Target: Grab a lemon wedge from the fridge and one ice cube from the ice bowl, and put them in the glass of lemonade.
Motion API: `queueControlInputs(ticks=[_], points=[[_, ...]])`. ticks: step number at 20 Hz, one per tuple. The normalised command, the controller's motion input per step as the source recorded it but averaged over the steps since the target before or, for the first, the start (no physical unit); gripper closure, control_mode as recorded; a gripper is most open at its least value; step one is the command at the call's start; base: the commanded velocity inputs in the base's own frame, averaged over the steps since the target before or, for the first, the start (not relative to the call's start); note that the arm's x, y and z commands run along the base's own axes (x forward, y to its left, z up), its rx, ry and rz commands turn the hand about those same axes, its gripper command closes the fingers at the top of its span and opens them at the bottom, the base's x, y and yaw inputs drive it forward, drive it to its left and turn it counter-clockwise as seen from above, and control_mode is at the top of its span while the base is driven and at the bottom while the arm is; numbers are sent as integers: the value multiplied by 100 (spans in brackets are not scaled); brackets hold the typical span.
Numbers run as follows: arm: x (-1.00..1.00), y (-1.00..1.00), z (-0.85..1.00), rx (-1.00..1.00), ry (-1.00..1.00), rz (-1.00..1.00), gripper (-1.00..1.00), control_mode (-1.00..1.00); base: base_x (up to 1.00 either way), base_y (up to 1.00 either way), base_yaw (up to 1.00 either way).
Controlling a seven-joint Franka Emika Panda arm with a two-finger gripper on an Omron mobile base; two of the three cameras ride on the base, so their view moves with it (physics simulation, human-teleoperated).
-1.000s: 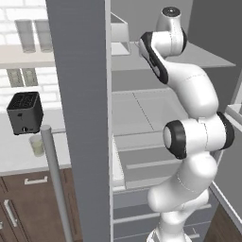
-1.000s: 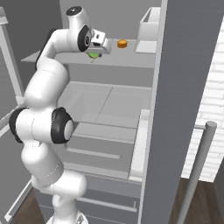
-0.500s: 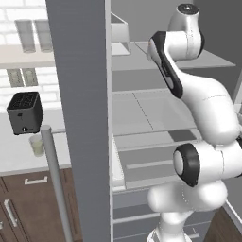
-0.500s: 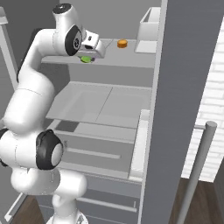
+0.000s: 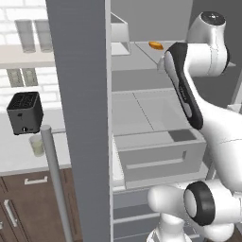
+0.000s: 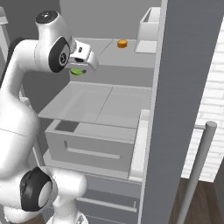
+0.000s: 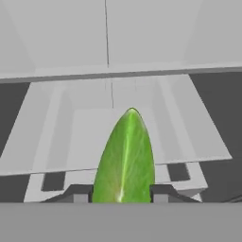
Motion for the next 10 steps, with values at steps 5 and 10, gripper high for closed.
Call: queueControlInputs(ticks=[5, 10], points=[[-100, 0, -46, 0, 7, 7, 100, -100, 0, 0, 0], [-85, 0, -52, 0, 12, 5, 100, -100, 0, 0, 0]])
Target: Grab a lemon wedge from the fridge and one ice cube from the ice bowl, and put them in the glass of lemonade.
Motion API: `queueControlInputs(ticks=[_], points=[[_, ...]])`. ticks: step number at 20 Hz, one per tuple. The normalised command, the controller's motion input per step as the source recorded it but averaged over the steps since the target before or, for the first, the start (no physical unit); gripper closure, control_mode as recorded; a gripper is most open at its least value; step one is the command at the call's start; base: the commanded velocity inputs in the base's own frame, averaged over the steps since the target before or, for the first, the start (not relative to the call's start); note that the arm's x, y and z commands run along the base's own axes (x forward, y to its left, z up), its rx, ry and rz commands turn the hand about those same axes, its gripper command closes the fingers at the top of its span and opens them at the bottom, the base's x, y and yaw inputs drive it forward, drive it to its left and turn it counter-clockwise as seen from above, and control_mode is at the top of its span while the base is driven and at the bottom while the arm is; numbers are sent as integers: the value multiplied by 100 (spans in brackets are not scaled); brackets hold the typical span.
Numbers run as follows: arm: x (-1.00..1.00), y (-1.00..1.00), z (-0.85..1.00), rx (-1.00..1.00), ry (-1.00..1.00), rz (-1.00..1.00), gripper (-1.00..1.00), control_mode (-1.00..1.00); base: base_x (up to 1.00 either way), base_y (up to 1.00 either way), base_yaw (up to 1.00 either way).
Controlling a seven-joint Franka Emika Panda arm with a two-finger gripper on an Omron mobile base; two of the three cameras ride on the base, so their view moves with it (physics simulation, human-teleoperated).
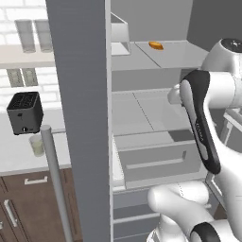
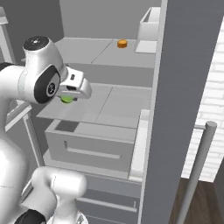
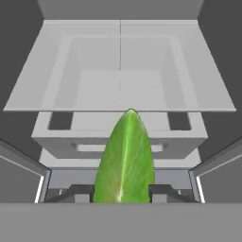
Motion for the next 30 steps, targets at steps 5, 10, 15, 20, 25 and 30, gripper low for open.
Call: queueControlInputs(ticks=[5, 10, 15, 20, 25, 30], points=[[-38, 2, -53, 0, 19, 1, 100, -100, 0, 0, 0], [-17, 0, -65, 0, 15, 0, 100, -100, 0, 0, 0], [-25, 0, -47, 0, 13, 0, 100, -100, 0, 0, 0], [-14, 3, -14, 0, 9, 0, 100, -100, 0, 0, 0], [-1, 0, 0, 0, 0, 0, 100, -100, 0, 0, 0], [0, 0, 0, 0, 0, 0, 100, 100, -66, 1, 0]])
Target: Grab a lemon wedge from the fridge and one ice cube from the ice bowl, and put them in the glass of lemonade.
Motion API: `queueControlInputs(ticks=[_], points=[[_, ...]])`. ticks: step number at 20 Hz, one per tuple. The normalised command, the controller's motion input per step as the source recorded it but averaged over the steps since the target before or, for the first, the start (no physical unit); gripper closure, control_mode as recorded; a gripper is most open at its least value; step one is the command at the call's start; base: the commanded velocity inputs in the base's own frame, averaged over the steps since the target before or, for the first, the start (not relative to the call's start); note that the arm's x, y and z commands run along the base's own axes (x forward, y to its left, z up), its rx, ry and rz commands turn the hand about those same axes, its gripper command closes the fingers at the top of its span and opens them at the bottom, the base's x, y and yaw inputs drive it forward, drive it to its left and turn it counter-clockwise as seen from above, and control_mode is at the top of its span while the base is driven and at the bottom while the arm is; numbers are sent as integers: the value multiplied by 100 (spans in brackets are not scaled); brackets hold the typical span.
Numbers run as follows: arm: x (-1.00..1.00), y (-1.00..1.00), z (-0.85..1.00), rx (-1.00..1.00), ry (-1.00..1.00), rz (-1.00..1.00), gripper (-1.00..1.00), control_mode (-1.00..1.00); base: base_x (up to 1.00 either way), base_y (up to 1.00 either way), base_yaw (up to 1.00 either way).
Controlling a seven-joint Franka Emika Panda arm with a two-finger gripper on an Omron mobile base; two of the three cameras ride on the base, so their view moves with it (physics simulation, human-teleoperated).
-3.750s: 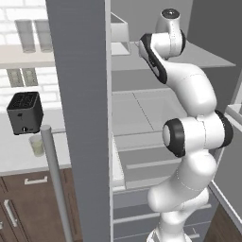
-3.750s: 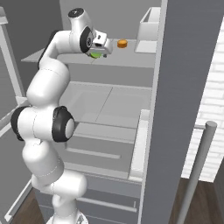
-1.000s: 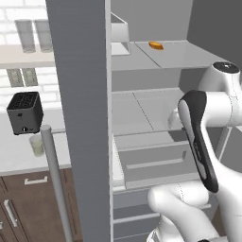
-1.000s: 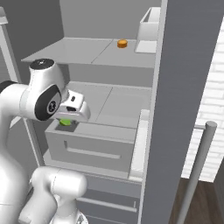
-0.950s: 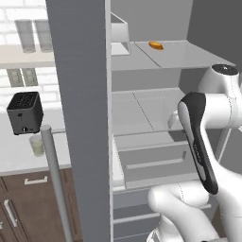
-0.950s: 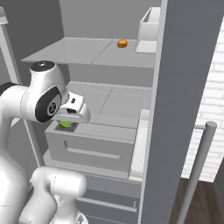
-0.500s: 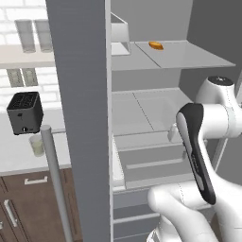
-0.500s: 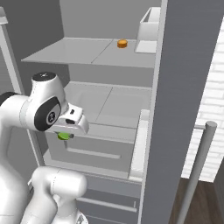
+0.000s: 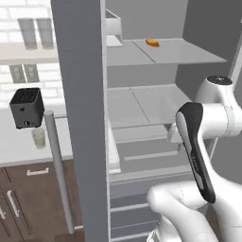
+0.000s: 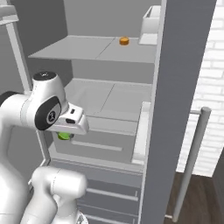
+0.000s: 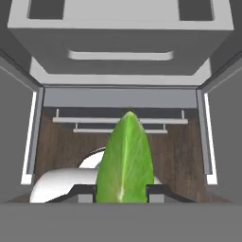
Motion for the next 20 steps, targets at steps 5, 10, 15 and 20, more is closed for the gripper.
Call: queueControlInputs(ticks=[5, 10, 15, 20], points=[[0, 0, 0, 0, 0, 0, 100, 100, -98, 0, 14], [0, 0, 0, 0, 0, 0, 100, 100, -52, 1, 80], [0, 0, 0, 0, 0, 0, 100, 100, -4, 4, 99], [0, 0, 0, 0, 0, 0, 100, 100, -12, 17, 87]])
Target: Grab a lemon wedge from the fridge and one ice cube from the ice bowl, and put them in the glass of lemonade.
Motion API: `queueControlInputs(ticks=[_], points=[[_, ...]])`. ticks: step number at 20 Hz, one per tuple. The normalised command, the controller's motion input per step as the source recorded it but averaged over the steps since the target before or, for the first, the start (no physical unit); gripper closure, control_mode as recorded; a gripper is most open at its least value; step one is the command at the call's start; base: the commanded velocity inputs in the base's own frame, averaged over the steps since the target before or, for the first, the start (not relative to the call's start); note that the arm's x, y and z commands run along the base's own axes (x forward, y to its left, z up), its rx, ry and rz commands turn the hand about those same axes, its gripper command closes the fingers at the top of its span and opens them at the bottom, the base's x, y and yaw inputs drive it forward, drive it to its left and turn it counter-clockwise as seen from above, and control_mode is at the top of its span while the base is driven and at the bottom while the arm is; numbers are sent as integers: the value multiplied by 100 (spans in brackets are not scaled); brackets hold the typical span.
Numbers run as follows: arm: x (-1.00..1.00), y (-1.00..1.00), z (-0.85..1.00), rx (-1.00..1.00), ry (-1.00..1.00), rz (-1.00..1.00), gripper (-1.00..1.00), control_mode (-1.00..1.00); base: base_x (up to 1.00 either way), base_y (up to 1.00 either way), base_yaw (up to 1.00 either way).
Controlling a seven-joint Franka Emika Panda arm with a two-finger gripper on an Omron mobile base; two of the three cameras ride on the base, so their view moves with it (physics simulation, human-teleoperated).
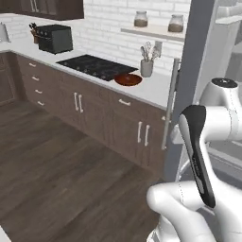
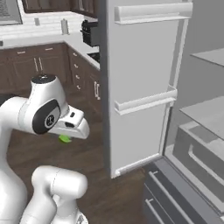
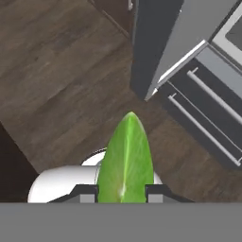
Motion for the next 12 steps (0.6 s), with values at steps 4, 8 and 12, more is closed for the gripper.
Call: queueControlInputs(ticks=[4, 8, 12], points=[[0, 0, 0, 0, 0, 0, 100, 100, -39, 22, 64], [0, 0, 0, 0, 0, 0, 100, 100, 21, 29, 41], [0, 0, 0, 0, 0, 0, 100, 100, 90, 9, 30]])
